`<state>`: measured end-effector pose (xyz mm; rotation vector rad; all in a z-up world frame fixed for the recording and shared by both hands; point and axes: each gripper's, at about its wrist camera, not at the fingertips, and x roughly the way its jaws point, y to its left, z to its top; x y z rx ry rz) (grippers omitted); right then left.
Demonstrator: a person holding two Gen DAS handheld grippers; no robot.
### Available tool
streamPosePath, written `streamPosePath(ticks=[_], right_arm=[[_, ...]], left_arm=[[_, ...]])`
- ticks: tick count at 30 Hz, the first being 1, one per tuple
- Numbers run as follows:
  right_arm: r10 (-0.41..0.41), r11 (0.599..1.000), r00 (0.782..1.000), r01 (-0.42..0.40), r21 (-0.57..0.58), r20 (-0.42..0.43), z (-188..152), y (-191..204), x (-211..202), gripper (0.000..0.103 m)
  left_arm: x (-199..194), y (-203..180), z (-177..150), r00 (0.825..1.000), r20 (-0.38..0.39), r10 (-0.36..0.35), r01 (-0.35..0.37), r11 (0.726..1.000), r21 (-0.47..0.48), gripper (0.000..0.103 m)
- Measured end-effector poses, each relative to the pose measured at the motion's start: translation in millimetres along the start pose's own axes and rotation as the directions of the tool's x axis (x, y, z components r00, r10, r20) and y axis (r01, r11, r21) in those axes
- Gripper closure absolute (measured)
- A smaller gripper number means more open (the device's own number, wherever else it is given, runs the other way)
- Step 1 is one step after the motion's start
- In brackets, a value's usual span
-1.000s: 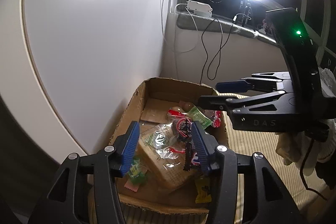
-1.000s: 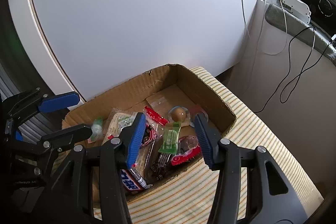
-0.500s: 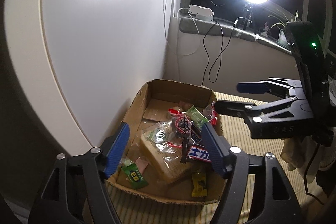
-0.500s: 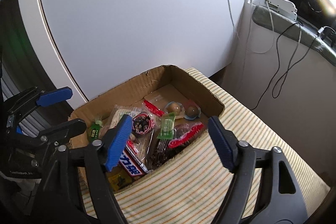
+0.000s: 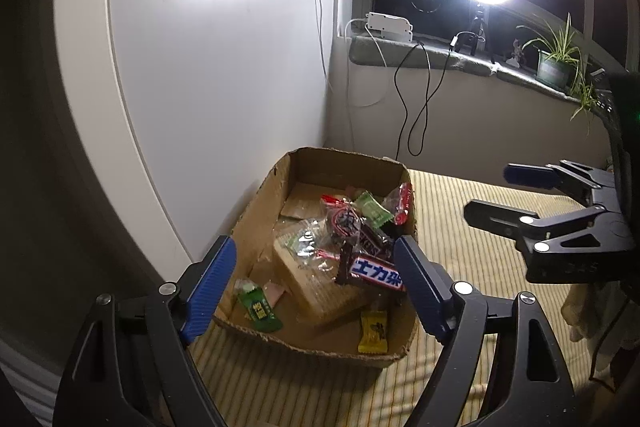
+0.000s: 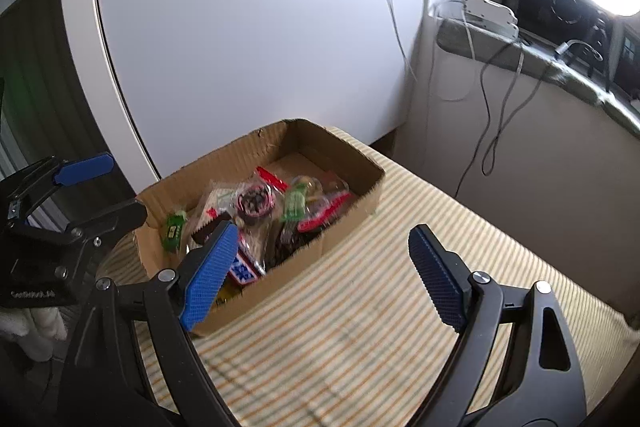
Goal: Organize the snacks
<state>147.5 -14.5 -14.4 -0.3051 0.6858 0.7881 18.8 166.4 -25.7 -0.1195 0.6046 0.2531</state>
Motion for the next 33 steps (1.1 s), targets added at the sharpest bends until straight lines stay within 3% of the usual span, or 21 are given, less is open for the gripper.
streamPosePath(ticks=[13, 33], right_arm=[[-0.044, 0.997, 0.999, 0.043, 0.057, 0.008, -33.4, -10.8, -28.1, 0.013], [-0.039, 0.998, 0.999, 0.039, 0.041, 0.012, -34.9, -7.1, -27.3, 0.013]], left_arm=[[-12.5, -8.5, -11.7, 1.000, -0.004, 0.011, -0.011, 1.000, -0.022, 0.021], [-14.3, -11.1, -12.3, 1.000, -0.001, 0.016, -0.016, 1.000, -0.021, 0.021]])
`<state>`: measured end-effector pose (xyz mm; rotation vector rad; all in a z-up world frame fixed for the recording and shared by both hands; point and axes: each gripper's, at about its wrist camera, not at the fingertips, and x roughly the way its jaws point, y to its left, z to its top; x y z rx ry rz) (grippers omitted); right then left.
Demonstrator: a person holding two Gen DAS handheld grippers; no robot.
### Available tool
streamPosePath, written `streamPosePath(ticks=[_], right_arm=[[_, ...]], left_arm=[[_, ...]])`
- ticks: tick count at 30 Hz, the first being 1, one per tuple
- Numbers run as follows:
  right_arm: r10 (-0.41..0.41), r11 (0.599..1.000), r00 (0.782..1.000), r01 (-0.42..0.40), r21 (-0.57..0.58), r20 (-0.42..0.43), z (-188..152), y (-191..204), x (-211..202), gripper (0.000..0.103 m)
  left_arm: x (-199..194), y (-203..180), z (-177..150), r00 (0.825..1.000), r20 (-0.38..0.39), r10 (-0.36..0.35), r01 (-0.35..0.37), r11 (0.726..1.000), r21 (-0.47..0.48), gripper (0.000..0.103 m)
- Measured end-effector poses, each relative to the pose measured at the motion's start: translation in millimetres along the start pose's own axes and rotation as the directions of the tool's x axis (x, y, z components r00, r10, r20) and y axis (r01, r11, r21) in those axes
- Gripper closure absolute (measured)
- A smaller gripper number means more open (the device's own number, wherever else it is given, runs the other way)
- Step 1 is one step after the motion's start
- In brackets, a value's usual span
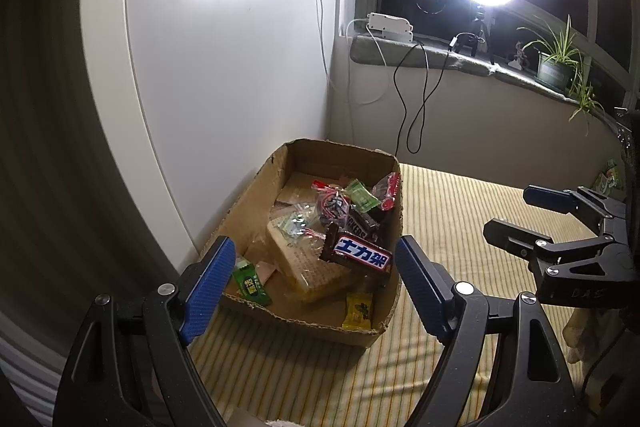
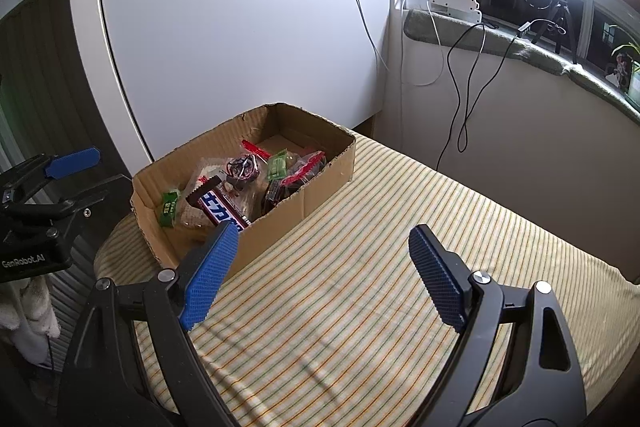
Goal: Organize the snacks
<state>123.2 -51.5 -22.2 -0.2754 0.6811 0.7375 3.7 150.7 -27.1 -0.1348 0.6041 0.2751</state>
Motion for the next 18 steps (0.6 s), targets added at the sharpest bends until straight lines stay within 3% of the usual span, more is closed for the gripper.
streamPosePath(ticks=[18], right_arm=[[-0.002, 1.000, 1.000, 0.002, -0.006, 0.007, -4.3, -5.8, -4.5, 0.013]], left_arm=[[-0.5, -3.0, -2.7, 0.999, -0.007, 0.032, -0.032, 0.999, -0.005, 0.021]])
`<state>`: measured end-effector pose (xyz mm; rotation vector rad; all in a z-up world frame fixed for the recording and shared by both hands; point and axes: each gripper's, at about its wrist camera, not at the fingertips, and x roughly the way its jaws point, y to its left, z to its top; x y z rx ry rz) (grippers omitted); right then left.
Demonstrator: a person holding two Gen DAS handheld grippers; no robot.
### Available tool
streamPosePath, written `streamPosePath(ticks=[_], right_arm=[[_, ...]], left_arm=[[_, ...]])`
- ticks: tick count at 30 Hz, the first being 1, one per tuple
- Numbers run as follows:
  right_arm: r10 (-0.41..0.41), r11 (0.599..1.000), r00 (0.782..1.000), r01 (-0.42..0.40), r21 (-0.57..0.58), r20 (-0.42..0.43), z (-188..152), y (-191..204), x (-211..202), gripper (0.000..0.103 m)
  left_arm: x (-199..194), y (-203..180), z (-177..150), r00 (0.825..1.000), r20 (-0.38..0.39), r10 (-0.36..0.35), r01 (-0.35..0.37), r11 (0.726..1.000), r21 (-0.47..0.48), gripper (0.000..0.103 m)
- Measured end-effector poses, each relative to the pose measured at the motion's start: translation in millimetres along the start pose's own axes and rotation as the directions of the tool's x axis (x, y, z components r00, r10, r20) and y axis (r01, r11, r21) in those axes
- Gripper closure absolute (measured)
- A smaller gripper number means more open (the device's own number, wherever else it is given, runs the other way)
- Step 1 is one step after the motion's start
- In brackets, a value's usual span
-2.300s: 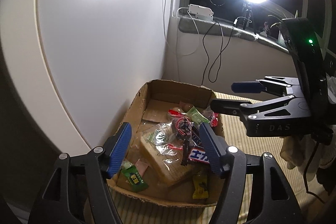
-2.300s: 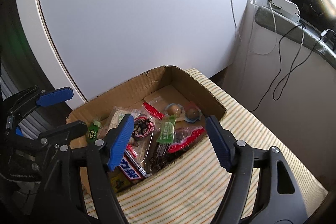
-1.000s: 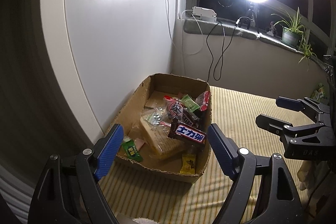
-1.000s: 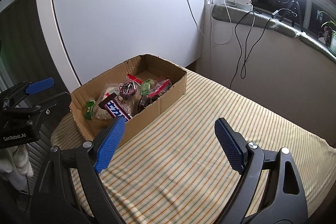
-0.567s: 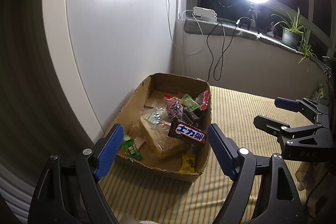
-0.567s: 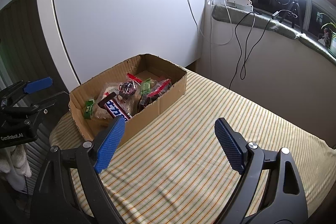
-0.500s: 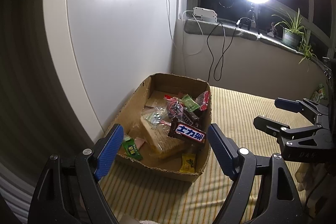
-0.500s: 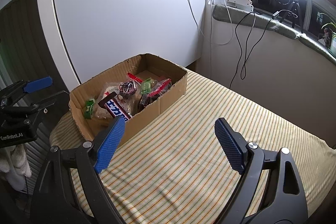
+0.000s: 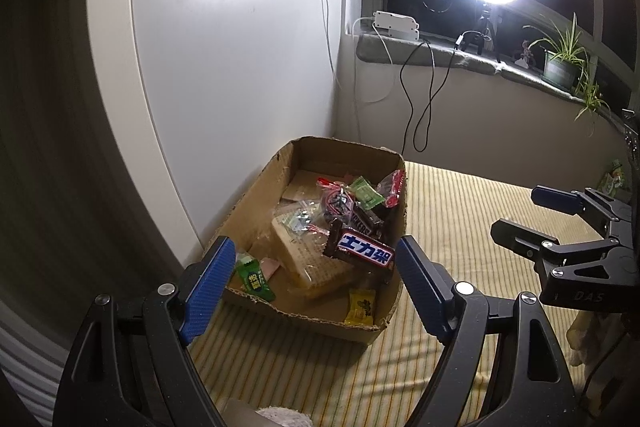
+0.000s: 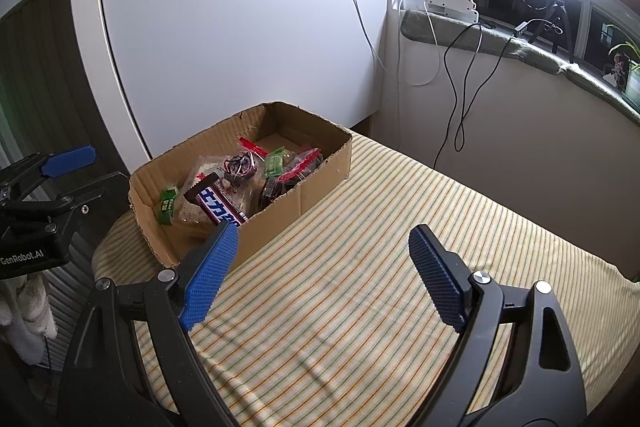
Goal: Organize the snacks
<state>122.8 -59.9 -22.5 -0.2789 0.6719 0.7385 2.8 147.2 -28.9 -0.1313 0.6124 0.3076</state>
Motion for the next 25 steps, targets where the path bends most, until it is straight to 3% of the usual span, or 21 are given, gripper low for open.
streamPosePath(ticks=[25], right_arm=[[-0.004, 1.000, 1.000, 0.004, 0.002, -0.013, -8.1, -8.4, 0.9, 0.013]], left_arm=[[1.3, -4.9, -3.9, 1.000, 0.008, 0.011, -0.011, 1.000, 0.020, 0.021]])
